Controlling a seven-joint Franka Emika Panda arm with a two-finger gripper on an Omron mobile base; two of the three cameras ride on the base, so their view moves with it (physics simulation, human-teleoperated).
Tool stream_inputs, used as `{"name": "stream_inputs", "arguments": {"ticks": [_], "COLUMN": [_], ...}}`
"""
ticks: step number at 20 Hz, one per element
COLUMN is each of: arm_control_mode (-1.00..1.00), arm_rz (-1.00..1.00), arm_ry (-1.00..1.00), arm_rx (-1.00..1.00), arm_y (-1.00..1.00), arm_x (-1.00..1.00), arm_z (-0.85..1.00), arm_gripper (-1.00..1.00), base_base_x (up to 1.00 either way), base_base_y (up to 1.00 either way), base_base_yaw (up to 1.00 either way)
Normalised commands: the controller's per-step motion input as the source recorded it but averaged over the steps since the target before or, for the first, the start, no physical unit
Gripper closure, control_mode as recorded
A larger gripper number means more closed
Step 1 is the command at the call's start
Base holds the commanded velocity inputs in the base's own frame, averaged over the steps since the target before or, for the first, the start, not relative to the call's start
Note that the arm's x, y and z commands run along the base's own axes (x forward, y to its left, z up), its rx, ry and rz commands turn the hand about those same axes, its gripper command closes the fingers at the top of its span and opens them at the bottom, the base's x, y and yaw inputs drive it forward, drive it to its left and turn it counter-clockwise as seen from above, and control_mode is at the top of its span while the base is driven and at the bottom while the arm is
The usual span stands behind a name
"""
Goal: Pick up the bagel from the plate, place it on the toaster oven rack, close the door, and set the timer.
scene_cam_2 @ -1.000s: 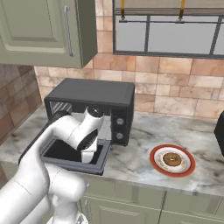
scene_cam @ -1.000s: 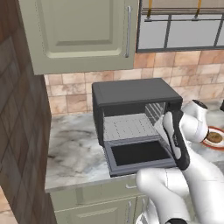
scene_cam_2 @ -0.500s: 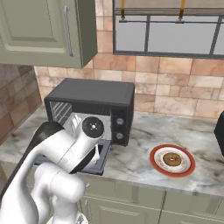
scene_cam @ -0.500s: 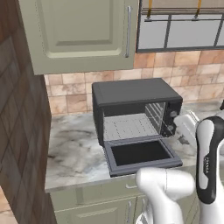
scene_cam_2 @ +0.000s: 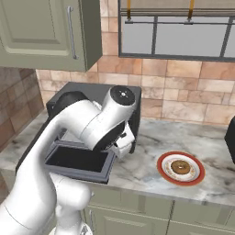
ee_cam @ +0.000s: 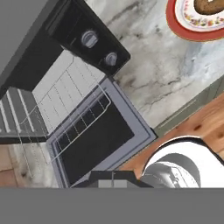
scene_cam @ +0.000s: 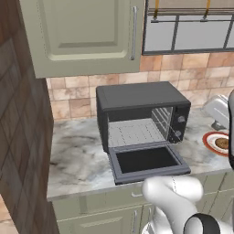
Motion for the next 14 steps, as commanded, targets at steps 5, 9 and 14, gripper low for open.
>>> {"name": "stream_inputs", "arguments": {"ticks": [5, 9, 14], "arm_control_mode": [-1.0, -1.0, -1.0], "arm_rz": [0.2, 0.14, 0.08], "arm_ry": [0.1, 0.01, 0.03], "arm_rx": [-0.24, -0.15, -0.15], "arm_y": [-0.73, -0.47, -0.42], "arm_x": [-0.03, -0.28, -0.11], "arm_z": [0.05, -0.4, -0.62], "arm_gripper": [1.0, 1.0, 1.0], "base_base_x": [0.0, 0.0, 0.0], "base_base_y": [0.0, 0.0, 0.0], "base_base_yaw": [0.0, 0.0, 0.0]}}
